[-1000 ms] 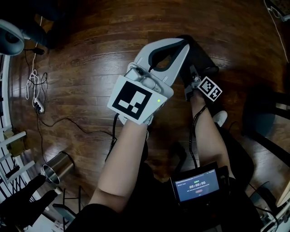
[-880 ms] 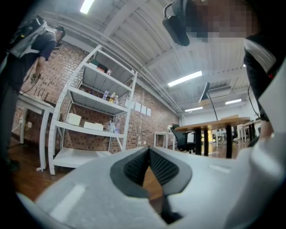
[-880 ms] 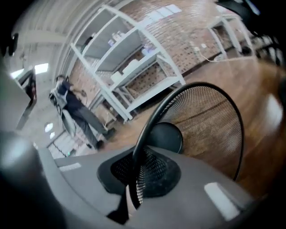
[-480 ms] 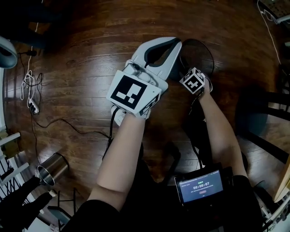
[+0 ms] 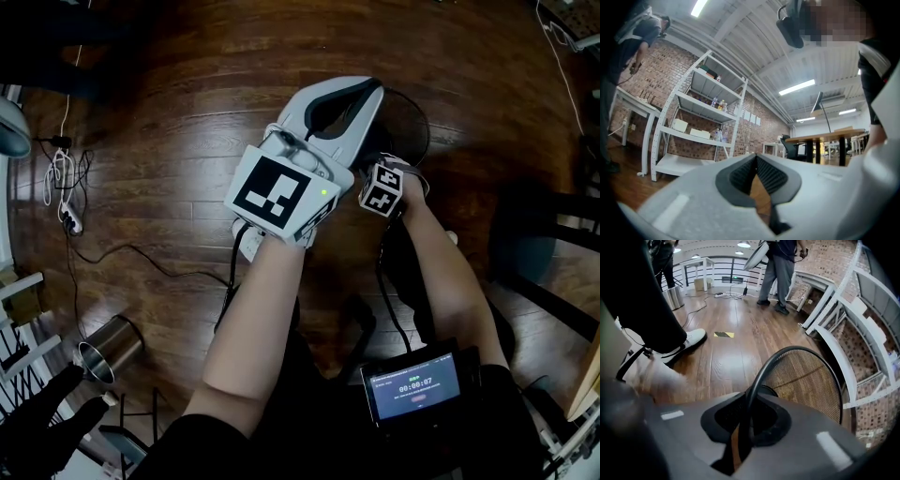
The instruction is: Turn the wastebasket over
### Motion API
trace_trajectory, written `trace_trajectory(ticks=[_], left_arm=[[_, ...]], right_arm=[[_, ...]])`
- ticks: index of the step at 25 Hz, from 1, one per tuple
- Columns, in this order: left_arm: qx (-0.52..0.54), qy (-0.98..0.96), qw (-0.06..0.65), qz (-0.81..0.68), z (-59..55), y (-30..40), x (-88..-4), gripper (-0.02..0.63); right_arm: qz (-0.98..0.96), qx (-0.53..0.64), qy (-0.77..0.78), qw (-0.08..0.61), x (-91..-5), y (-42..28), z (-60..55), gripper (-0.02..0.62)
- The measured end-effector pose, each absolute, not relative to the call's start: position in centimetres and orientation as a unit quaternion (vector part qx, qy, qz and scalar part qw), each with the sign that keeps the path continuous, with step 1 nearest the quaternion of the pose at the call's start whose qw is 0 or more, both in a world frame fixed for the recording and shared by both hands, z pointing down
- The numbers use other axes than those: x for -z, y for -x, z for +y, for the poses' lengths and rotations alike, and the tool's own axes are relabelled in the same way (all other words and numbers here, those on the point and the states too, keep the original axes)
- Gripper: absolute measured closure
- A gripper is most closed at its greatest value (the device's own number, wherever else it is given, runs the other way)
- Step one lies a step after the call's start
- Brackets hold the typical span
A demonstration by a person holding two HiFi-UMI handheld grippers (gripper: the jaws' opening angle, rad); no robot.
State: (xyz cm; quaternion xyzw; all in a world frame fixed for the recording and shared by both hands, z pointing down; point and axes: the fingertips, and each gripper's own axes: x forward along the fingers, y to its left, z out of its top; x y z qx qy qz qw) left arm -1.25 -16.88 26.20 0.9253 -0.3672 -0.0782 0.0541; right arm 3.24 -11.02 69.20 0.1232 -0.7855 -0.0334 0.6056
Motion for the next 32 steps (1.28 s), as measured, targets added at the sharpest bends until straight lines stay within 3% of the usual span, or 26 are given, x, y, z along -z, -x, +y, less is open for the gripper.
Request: trace_trajectory(ticks=[10, 13, 15, 18, 19, 21, 22, 27, 32], left_arm=[[0.075, -0.926, 0.053, -0.366, -16.7, 1.2, -25.9, 0.604], [0.077, -0.929, 0.048, -0.359, -16.7, 0.8, -26.3, 0.604], [0.075, -0.931, 0.043, -0.355, -16.7, 0.4, -26.5, 0.604], [0.064, -0.934, 0.04, -0.35, -16.7, -0.2, -26.8, 0.604], [0.061, -0.935, 0.041, -0.348, -16.7, -0.3, -26.9, 0.604], [0.054, -0.937, 0.044, -0.343, -16.4, -0.7, -27.1, 0.604], [0.05, -0.938, 0.046, -0.34, -16.2, -1.0, -27.2, 0.604], [0.045, -0.948, 0.043, -0.313, -14.3, -3.3, -26.8, 0.604], [0.015, -0.955, 0.029, -0.294, -12.6, -5.5, -27.6, 0.604]], right_arm=[[-0.805, 0.034, -0.088, 0.586, -68.8, -1.5, -9.6, 0.554], [-0.828, 0.022, -0.091, 0.552, -66.6, -1.2, -9.8, 0.532], [-0.843, 0.02, -0.094, 0.53, -64.5, -1.0, -9.9, 0.485], [-0.865, 0.034, -0.114, 0.487, -59.9, -1.1, -10.1, 0.479], [-0.877, 0.038, -0.131, 0.461, -57.7, -1.2, -10.3, 0.485], [-0.906, 0.037, -0.19, 0.378, -51.9, -2.0, -11.0, 0.573], [-0.919, 0.028, -0.229, 0.32, -48.6, -2.8, -11.4, 0.586], [-0.921, -0.061, -0.383, 0.045, -32.6, -9.4, -12.7, 0.584], [-0.909, -0.043, -0.414, -0.03, -26.5, -11.4, -12.5, 0.586]])
